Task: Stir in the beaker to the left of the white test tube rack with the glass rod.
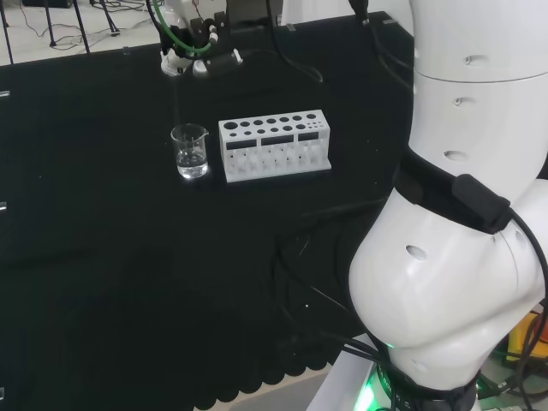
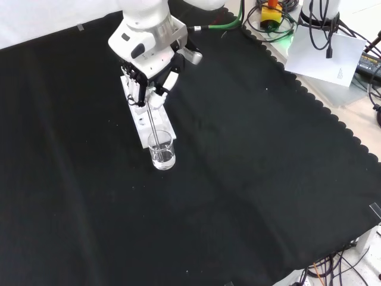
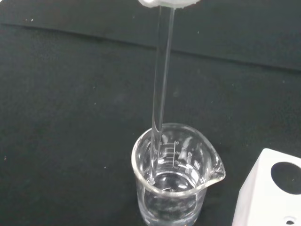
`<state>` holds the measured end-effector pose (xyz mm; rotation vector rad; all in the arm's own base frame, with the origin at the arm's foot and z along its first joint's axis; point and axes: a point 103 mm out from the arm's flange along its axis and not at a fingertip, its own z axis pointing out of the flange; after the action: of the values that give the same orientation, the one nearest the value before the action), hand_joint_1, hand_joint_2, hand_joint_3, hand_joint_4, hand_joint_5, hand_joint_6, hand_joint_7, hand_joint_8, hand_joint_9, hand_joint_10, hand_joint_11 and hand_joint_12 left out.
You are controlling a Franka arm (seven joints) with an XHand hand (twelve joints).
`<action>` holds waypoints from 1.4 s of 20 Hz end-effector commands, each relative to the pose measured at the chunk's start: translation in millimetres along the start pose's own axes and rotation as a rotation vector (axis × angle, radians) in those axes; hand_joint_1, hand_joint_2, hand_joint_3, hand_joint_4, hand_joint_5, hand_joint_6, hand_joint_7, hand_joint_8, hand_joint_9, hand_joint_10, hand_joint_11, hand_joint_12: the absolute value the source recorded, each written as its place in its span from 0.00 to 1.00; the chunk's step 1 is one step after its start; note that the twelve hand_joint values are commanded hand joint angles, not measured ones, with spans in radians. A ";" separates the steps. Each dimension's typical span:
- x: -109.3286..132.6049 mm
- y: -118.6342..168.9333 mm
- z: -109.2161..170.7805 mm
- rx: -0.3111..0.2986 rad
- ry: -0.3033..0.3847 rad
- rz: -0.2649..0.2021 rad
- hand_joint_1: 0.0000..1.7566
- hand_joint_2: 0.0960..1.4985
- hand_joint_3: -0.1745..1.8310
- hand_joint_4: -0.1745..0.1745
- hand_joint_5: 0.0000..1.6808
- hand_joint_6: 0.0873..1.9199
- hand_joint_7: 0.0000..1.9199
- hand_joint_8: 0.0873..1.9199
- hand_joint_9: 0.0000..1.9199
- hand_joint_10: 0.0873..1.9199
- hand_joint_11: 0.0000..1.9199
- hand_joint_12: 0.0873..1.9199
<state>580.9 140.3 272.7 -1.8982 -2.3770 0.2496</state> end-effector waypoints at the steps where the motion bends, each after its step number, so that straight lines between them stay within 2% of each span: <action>1: -5.0 -9.6 5.4 0.016 -0.008 0.010 0.75 0.69 0.05 0.00 0.76 0.05 0.62 0.48 0.82 0.43 0.84 0.30; 5: -12.7 -21.8 3.2 0.015 -0.027 0.032 0.75 0.69 0.05 0.00 0.76 0.04 0.62 0.48 0.82 0.43 0.84 0.30; 9: -15.7 -22.3 0.7 0.012 -0.036 0.041 0.75 0.69 0.05 0.00 0.77 0.04 0.62 0.48 0.82 0.43 0.84 0.30; 14: -21.5 -4.4 -2.5 0.010 -0.041 0.052 0.75 0.69 0.05 0.00 0.77 0.04 0.62 0.48 0.82 0.43 0.84 0.30; 20: -19.4 7.7 2.4 0.015 -0.033 0.040 0.75 0.69 0.05 0.00 0.77 0.04 0.62 0.48 0.82 0.43 0.84 0.30; 28: -9.1 -17.5 -0.3 0.008 -0.031 0.028 0.75 0.69 0.05 0.00 0.77 0.04 0.62 0.48 0.82 0.43 0.84 0.30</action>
<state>582.6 123.8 269.7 -1.9486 -2.3517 0.3040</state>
